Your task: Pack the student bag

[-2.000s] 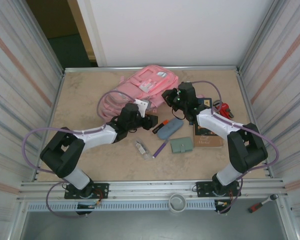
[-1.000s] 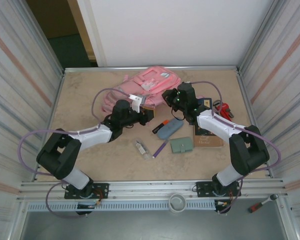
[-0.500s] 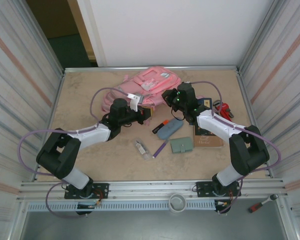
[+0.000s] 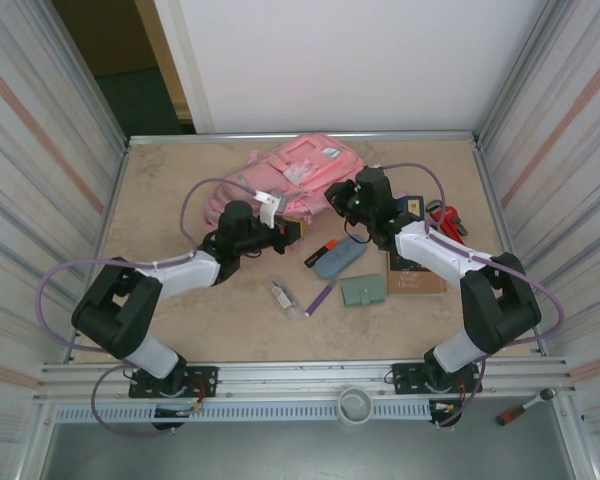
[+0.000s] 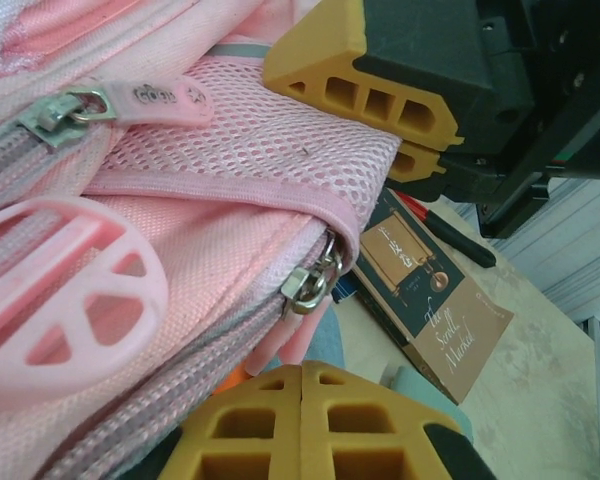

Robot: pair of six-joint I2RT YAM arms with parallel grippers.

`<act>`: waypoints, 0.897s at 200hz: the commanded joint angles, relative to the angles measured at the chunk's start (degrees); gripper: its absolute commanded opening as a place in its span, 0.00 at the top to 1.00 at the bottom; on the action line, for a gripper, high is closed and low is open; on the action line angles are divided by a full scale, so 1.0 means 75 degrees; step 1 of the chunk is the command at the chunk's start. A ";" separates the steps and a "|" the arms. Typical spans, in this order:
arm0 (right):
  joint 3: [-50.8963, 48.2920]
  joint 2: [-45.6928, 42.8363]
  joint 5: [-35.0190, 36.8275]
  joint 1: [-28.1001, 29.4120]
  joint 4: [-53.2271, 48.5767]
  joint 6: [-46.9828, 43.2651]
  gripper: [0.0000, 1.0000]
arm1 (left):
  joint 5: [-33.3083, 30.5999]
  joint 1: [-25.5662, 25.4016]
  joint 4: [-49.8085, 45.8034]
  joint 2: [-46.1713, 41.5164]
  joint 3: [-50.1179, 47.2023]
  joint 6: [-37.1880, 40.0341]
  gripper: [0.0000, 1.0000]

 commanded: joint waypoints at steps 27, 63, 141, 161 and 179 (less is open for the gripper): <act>0.0097 -0.0359 -0.0333 0.0008 0.0169 -0.0334 0.93 | -0.0276 0.0134 0.0362 -0.0522 -0.0194 0.0357 1.00; 0.0053 -0.0376 -0.0560 -0.0004 0.0530 0.0367 0.93 | -0.1655 -0.0499 -0.0722 -0.0406 0.0074 0.1070 0.80; 0.0271 -0.0445 -0.0486 0.0114 0.0680 0.1123 0.93 | -0.2299 -0.1379 -0.0288 -0.0662 -0.0633 0.1900 0.65; 0.0362 -0.0365 -0.0561 0.0168 0.0729 0.1240 0.93 | -0.2950 -0.1565 -0.0014 -0.0584 -0.0790 0.2219 0.64; 0.0382 -0.0373 -0.0561 0.0207 0.0737 0.1333 0.93 | -0.3464 -0.1554 0.0936 -0.0430 -0.1156 0.2707 0.64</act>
